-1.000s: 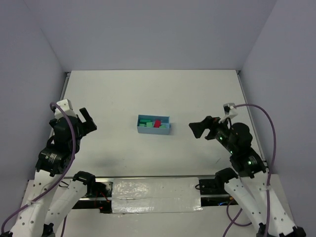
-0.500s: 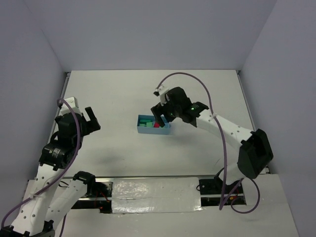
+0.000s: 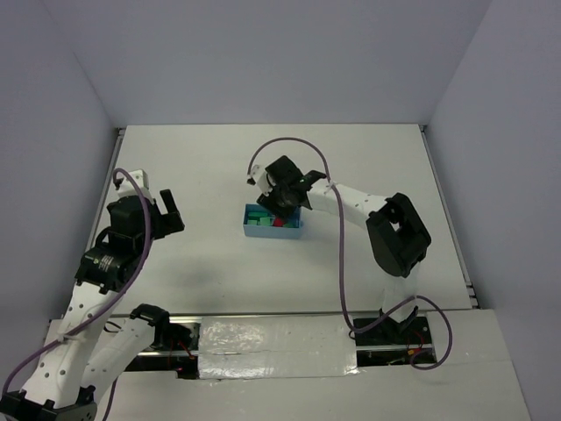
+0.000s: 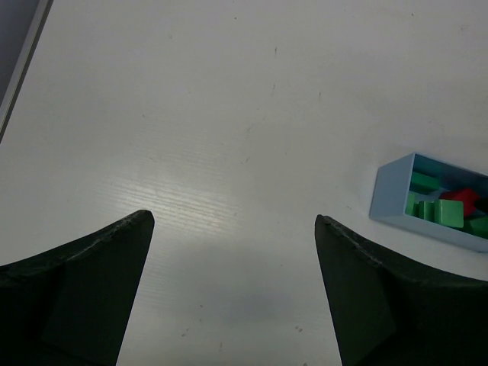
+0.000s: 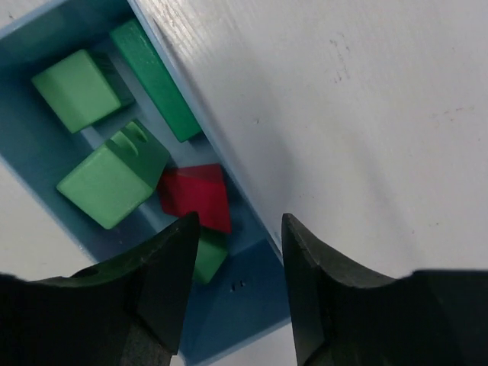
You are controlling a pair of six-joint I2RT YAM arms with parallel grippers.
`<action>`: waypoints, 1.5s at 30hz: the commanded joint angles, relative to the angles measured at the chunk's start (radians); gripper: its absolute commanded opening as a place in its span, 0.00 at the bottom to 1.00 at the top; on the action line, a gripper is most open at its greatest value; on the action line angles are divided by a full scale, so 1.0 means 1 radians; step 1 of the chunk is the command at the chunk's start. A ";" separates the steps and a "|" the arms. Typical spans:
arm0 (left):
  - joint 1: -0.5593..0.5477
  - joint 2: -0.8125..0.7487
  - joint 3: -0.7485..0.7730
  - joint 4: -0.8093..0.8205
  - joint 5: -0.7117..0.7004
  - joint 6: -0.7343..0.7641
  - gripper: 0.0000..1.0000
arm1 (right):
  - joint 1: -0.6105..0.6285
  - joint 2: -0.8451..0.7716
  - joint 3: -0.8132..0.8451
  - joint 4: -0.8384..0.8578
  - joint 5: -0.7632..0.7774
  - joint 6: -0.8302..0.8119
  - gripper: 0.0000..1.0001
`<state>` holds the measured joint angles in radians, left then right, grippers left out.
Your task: Build the wood block tower
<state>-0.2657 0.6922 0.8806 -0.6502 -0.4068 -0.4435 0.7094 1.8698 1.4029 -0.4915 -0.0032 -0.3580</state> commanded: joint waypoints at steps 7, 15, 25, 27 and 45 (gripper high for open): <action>-0.004 -0.006 0.003 0.044 0.022 0.023 1.00 | -0.041 -0.033 -0.047 0.079 -0.052 0.005 0.26; -0.004 -0.011 0.003 0.044 0.019 0.023 1.00 | -0.048 -0.268 -0.255 0.151 0.107 0.181 0.00; -0.006 -0.014 0.003 0.044 0.019 0.023 1.00 | -0.108 -0.215 -0.245 -0.174 0.934 0.562 0.00; -0.004 -0.014 0.003 0.044 0.019 0.023 1.00 | -0.174 -0.158 -0.228 -0.228 0.948 0.617 0.00; -0.006 -0.034 0.000 0.046 0.019 0.023 0.99 | -0.174 0.341 0.209 -0.952 1.381 1.277 0.03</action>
<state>-0.2665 0.6750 0.8783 -0.6498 -0.3904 -0.4431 0.5030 2.1887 1.5623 -1.2457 1.3045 0.7265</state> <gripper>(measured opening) 0.994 0.028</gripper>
